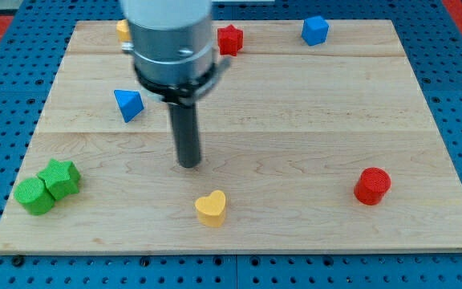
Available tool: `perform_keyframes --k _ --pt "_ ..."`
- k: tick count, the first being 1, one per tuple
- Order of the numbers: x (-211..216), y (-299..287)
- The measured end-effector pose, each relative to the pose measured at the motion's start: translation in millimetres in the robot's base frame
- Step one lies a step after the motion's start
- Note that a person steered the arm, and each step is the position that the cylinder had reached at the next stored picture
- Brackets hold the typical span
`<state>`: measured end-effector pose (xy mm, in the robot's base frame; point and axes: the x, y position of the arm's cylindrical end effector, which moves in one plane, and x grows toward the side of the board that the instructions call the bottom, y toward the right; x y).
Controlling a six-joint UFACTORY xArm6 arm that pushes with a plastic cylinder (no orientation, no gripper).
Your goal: Push the green star closer to the yellow heart
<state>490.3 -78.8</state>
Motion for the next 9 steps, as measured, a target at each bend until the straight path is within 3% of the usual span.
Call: perform_keyframes --k 2,4,9 --pt "-0.6 -86.1" --pt "-9.8 -209.1" --pt "-11.8 -225.7"
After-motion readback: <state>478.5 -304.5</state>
